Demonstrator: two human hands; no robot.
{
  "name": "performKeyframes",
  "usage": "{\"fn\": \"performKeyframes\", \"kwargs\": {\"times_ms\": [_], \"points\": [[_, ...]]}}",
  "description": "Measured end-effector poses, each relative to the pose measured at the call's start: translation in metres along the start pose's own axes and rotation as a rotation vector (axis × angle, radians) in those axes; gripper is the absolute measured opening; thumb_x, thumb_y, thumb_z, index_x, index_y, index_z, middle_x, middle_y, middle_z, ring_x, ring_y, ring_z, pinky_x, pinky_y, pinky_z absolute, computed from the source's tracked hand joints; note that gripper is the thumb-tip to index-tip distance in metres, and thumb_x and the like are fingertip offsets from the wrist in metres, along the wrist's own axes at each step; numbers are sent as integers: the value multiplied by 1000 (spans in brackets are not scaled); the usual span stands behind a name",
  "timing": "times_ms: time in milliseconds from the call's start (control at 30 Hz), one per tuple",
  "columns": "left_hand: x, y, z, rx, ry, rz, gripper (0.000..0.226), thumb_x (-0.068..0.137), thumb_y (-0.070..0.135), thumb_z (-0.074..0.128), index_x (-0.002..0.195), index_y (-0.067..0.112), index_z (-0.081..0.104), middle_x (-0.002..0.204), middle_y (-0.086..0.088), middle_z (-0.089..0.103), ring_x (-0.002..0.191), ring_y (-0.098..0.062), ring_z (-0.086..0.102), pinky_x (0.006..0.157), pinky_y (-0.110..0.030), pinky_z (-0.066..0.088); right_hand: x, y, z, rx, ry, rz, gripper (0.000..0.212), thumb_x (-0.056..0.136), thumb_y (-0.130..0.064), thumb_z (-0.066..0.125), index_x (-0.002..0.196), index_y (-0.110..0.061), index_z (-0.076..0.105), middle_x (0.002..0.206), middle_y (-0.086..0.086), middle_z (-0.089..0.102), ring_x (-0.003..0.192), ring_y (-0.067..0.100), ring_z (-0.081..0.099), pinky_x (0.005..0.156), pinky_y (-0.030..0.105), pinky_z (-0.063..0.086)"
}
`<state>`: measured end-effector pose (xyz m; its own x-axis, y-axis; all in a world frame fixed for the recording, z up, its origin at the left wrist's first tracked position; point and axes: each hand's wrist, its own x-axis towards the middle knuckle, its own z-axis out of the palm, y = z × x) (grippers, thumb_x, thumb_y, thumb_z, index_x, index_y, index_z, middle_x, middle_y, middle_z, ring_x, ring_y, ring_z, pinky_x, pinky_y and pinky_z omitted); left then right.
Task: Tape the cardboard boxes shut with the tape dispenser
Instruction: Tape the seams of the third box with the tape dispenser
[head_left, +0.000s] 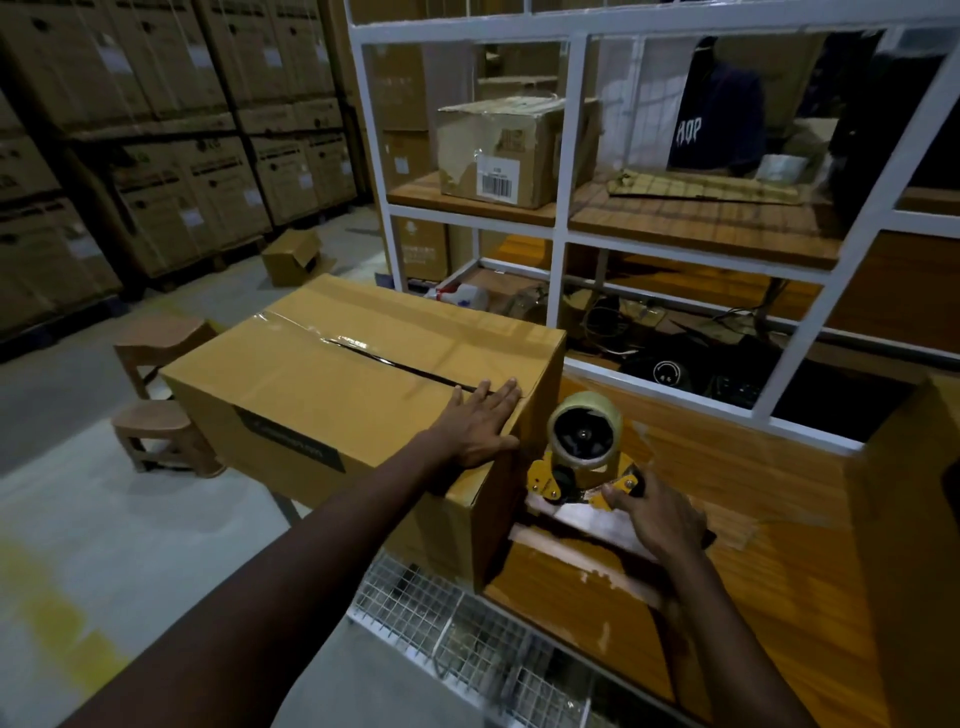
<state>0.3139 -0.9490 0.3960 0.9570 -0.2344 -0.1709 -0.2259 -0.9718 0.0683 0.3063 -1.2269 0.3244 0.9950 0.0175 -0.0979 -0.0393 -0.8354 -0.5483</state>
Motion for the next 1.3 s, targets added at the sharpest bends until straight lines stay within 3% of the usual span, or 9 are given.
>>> {"fn": "performKeyframes", "kwargs": {"times_ms": [100, 267, 467, 667, 1033, 1100, 1200, 1300], "points": [[2, 3, -1, 18, -12, -28, 77, 101, 51, 33, 157, 18, -8, 164, -1, -14, 151, -30, -9, 119, -59, -1, 2, 12, -19, 87, 119, 62, 57, 84, -69, 53, 122, -27, 55, 120, 2, 66, 112, 33, 56, 97, 48, 29], [8, 34, 0, -37, -3, -79, 73, 102, 53, 24, 157, 16, -8, 165, -3, -13, 150, -33, -9, 119, -59, -2, 10, 9, -66, 41, 257, 85, 64, 84, -68, 53, 125, -19, 50, 130, 11, 57, 120, 36, 49, 97, 49, 30], [18, 63, 3, -10, -19, -49, 65, 104, 47, 19, 157, 12, 3, 163, -11, -16, 148, -41, -14, 116, -65, -2, 13, -32, -98, 35, 381, 8, 58, 83, -64, 59, 118, -18, 51, 127, 11, 58, 121, 35, 47, 95, 48, 29], [-6, -49, -1, 59, -41, -137, 66, 104, 52, 19, 157, 20, -2, 164, -8, -16, 150, -36, -10, 116, -65, 4, 2, -97, -85, -65, 471, -50, 55, 85, -63, 58, 115, -18, 52, 123, 10, 57, 117, 31, 46, 91, 45, 28], [-73, -297, -17, 46, -2, -378, 67, 102, 57, 16, 158, 25, 0, 165, 0, -9, 151, -33, -1, 114, -67, 9, 0, -278, 21, -12, 490, -118, 56, 83, -64, 57, 115, -18, 53, 120, 7, 59, 113, 32, 47, 91, 46, 30], [-82, -330, -23, 28, 6, -395, 63, 103, 54, 15, 158, 23, 4, 165, 0, -9, 151, -32, -5, 114, -65, 7, -1, -302, 37, -19, 481, -120, 55, 84, -64, 56, 113, -18, 53, 117, 6, 59, 113, 31, 47, 89, 44, 29], [-89, -353, -24, 153, -13, -278, 55, 106, 45, 9, 154, 22, 23, 166, -8, -3, 152, -29, -7, 119, -57, 6, -3, -327, 51, -21, 475, -125, 53, 84, -63, 57, 112, -18, 53, 117, 7, 59, 113, 32, 48, 89, 44, 29], [-96, -356, -22, 159, 4, -292, 53, 105, 48, 12, 151, 29, 30, 166, -5, -2, 152, -22, -6, 114, -52, 23, -7, -343, 58, -40, 483, -133, 51, 85, -60, 58, 112, -17, 53, 118, 9, 59, 114, 32, 47, 89, 44, 29]]}}
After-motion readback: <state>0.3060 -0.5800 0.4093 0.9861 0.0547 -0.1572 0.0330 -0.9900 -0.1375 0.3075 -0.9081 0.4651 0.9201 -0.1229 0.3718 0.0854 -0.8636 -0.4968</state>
